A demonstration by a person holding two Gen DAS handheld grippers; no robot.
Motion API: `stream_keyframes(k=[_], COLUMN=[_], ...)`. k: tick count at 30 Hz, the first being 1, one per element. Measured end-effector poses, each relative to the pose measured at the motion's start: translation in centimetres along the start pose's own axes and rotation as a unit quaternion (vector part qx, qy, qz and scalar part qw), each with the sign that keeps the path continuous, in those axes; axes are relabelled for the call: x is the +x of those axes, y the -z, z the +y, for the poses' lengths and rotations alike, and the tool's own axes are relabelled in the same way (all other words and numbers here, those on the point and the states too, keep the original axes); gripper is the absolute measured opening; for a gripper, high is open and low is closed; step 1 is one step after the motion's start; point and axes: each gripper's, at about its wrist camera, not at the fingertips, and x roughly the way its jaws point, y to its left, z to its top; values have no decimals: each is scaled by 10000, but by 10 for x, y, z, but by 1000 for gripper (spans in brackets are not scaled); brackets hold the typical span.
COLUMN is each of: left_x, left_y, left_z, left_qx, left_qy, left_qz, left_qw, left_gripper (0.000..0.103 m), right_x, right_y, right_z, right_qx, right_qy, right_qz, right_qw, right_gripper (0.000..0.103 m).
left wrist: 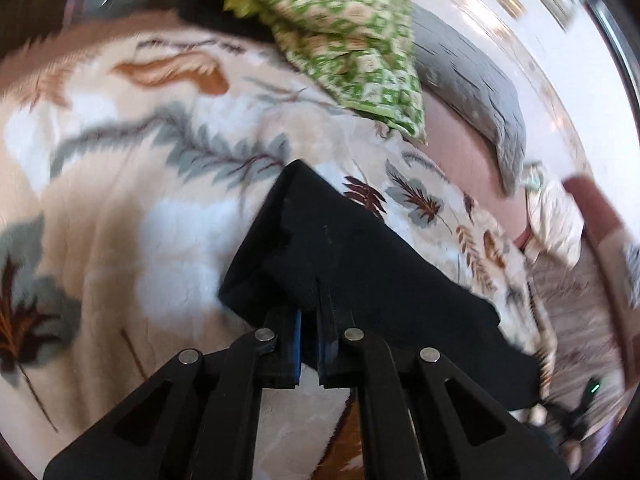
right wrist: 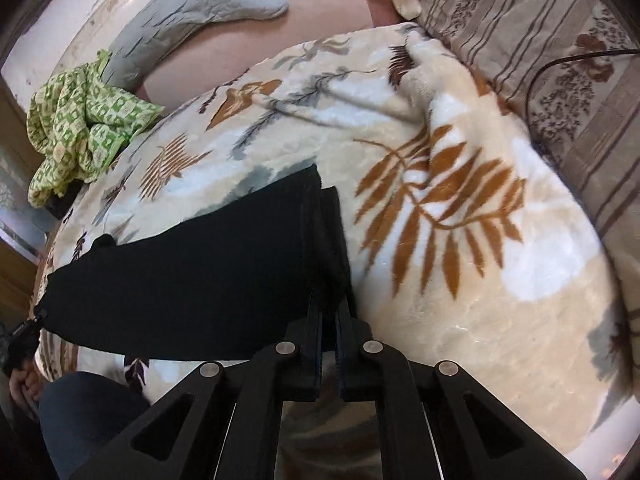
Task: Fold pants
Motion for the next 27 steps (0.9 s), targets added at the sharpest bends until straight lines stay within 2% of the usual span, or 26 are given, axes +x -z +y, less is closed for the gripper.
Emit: stream_keyframes(k=[11, 15, 19, 23, 27], left_x=[1, 0, 10, 8, 7], left_y=[9, 8, 6, 10, 6], left_z=[11, 7, 28, 15, 23], left_qx=[-123, -22, -470, -327, -527], left_qy=[203, 251, 353, 70, -22], left_qz=[108, 108, 136, 30, -41], left_qw=[9997, 9996, 9982, 9994, 9986], left_gripper=[3, 3, 3, 3, 3], right_x=[-12, -7, -2, -2, 1], right_y=[6, 7, 9, 8, 8], right_z=[-9, -11, -3, -14, -6], right_qx=[87, 111, -16, 197, 41], right_qy=[236, 332, 315, 177, 220], right_qz=[-194, -70, 29, 66, 110], right_qw=[9995, 9994, 9995, 9996, 9997], right_gripper=[2, 2, 2, 2, 3])
